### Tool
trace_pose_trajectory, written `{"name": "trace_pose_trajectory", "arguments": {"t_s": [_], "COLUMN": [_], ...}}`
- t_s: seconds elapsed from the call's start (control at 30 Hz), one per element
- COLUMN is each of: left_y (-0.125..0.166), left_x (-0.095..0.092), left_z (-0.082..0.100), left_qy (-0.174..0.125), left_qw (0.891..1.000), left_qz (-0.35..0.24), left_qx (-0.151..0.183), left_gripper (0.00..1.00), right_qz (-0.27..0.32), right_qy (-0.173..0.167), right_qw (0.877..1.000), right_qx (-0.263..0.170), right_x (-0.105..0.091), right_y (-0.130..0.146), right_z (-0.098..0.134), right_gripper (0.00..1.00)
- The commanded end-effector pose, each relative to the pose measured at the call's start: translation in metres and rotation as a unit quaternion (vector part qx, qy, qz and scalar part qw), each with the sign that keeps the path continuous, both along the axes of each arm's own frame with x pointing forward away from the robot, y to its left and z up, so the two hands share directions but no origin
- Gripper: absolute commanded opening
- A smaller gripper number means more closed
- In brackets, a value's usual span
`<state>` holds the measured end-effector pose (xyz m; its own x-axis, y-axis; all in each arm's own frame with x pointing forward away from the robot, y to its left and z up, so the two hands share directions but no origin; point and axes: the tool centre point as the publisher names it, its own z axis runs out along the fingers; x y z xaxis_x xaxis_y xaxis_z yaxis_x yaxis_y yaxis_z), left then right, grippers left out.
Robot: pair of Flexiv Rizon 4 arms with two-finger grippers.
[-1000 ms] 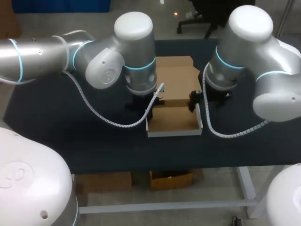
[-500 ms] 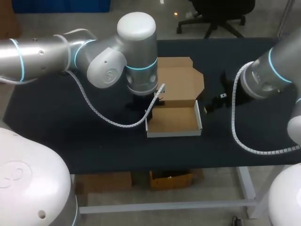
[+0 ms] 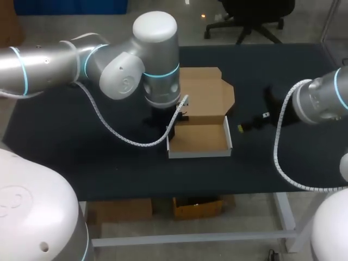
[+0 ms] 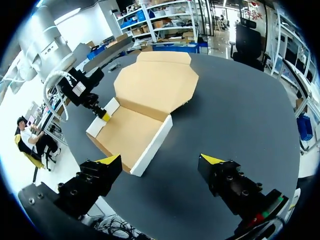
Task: Assemble the packaging by folding the flat box into shape, placing the metal phone stand inside, and closing the box properly
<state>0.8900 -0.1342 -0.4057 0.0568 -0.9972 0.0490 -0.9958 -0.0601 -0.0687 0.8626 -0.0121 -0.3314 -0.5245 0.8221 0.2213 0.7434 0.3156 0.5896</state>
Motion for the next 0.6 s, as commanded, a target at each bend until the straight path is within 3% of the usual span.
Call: {"name": "trace_pose_trajectory", "arguments": {"t_s": [0.03, 0.17, 0.47, 0.6], "left_y": [0.000, 0.002, 0.001, 0.002], "left_x": [0.002, 0.002, 0.001, 0.001], "left_z": [0.000, -0.001, -0.003, -0.003], "left_qy": [0.003, 0.004, 0.005, 0.005], "left_qw": [1.000, 1.000, 1.000, 1.000], "left_qz": [-0.002, -0.005, -0.010, -0.013], "left_qx": [0.001, 0.003, 0.008, 0.013], "left_gripper": [0.00, 0.00, 0.00, 0.00], "right_qz": [0.091, 0.129, 0.236, 0.264], "right_qy": [0.026, 0.025, -0.028, -0.044], "right_qw": [0.994, 0.988, 0.969, 0.960], "right_qx": [0.058, 0.076, 0.060, 0.080], "right_x": [-0.007, -0.016, -0.030, -0.034], "right_y": [-0.028, -0.047, -0.069, -0.075], "right_z": [0.006, 0.012, 0.028, 0.030], "right_gripper": [1.00, 1.00, 1.00, 1.00]}}
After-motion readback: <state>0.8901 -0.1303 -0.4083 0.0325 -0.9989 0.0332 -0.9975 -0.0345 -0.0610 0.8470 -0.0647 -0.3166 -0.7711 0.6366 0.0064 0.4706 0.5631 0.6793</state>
